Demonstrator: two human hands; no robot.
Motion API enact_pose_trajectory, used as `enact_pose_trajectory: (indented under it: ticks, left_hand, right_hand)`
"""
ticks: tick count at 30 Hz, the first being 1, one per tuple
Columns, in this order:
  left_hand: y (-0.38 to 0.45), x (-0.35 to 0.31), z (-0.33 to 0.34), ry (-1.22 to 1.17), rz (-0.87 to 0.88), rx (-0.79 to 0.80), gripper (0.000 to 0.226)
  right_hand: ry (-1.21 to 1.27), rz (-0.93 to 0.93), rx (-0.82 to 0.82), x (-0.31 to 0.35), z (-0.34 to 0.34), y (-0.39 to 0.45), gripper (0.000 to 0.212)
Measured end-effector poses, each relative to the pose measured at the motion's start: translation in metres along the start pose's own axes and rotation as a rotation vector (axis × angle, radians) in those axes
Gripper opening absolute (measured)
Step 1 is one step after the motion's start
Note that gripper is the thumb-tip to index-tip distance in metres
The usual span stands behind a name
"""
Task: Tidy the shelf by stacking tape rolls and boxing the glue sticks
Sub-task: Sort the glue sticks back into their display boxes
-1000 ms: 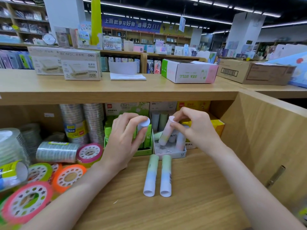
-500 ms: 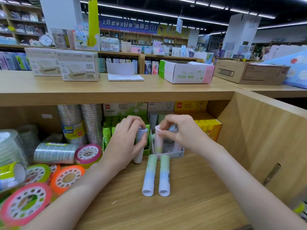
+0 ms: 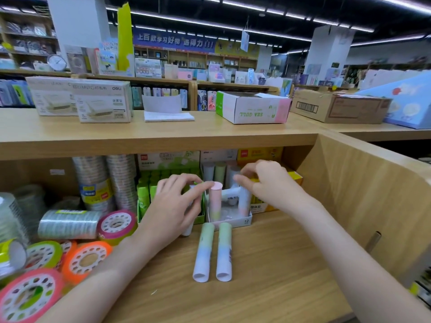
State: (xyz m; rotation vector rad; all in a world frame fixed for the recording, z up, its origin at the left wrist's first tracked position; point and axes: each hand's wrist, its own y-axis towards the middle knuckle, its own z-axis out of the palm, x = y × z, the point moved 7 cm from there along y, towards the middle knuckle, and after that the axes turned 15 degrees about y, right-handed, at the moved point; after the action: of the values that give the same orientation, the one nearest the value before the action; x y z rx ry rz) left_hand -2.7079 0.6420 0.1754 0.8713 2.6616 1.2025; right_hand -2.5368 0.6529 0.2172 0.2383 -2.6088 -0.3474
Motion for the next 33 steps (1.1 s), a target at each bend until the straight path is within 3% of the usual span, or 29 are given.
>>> enact_pose_trajectory:
  ticks: [3, 7, 10, 13, 21, 24, 26, 28, 31, 33]
  left_hand:
    - [0.0, 0.001, -0.002, -0.028, -0.016, -0.008, 0.037]
    - [-0.001, 0.001, -0.004, -0.035, -0.027, -0.019, 0.035]
    - [-0.001, 0.001, -0.003, -0.038, -0.035, -0.009, 0.034]
    - [-0.001, 0.002, -0.002, -0.035, -0.037, -0.001, 0.034]
    - [0.0, 0.001, -0.002, -0.032, -0.031, 0.02, 0.034]
    - [-0.001, 0.001, -0.003, -0.035, -0.033, 0.022, 0.035]
    - [-0.001, 0.001, -0.003, -0.032, -0.037, 0.03, 0.035]
    - [0.0, 0.001, -0.002, -0.026, -0.035, 0.035, 0.035]
    - [0.0, 0.002, -0.001, -0.026, -0.033, 0.027, 0.035]
    - [0.0, 0.001, -0.002, -0.024, -0.031, 0.021, 0.035]
  right_hand:
    - [-0.128, -0.012, -0.027, 0.012, -0.001, 0.001, 0.044]
    - [-0.439, -0.018, 0.11, 0.015, 0.022, -0.001, 0.037]
    - [-0.386, -0.036, 0.016, 0.017, 0.023, 0.0, 0.023]
    - [-0.26, -0.04, 0.023, 0.019, 0.024, 0.002, 0.029]
    - [-0.483, -0.03, -0.027, 0.016, 0.032, 0.001, 0.034]
    - [-0.384, -0.031, -0.061, 0.015, 0.034, 0.001, 0.03]
    - [-0.246, -0.182, -0.189, 0.017, 0.029, -0.003, 0.025]
    - [0.019, -0.301, -0.297, 0.015, 0.017, -0.01, 0.022]
    - [0.439, -0.288, -0.33, 0.004, -0.004, -0.014, 0.026]
    - [0.577, -0.276, -0.345, 0.0, -0.013, -0.016, 0.031]
